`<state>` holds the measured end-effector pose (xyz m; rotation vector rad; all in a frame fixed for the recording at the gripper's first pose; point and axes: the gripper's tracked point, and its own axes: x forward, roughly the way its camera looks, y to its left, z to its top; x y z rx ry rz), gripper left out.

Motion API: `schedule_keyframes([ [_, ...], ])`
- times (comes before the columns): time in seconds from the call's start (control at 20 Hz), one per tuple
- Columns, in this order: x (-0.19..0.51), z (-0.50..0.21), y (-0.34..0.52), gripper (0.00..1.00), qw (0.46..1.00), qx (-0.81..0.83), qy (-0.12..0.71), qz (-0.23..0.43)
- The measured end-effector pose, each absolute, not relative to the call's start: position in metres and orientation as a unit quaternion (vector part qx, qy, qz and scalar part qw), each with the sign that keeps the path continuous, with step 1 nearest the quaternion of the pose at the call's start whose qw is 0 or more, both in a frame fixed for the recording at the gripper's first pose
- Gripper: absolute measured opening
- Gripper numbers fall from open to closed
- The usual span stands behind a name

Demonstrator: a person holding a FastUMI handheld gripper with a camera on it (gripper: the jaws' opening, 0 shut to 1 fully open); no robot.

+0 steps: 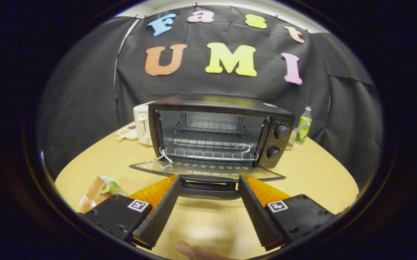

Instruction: Open the toaster oven, put the food inside, and close the toaster oven door.

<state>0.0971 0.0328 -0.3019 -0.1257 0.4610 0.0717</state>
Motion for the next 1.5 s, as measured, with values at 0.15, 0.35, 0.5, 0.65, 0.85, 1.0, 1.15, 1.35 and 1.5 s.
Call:
schedule_keyframes([
  [0.15,0.090,-0.313,0.032,1.00,0.967,-0.072,0.242,0.036],
  [0.35,0.088,-0.324,0.031,1.00,0.963,-0.057,0.261,0.046],
  [0.5,0.085,-0.340,0.029,1.00,0.955,-0.035,0.290,0.051],
  [0.65,0.083,-0.335,0.032,1.00,0.956,-0.027,0.286,0.054],
  [0.85,0.076,-0.329,0.036,1.00,0.952,-0.015,0.298,0.071],
  [1.0,0.070,-0.314,0.043,1.00,0.943,0.023,0.317,0.096],
  [1.15,0.063,-0.292,0.057,1.00,0.926,0.086,0.339,0.138],
  [1.35,0.044,-0.270,0.082,1.00,0.887,0.153,0.385,0.205],
  [1.5,0.033,-0.272,0.107,0.99,0.842,0.197,0.436,0.250],
])
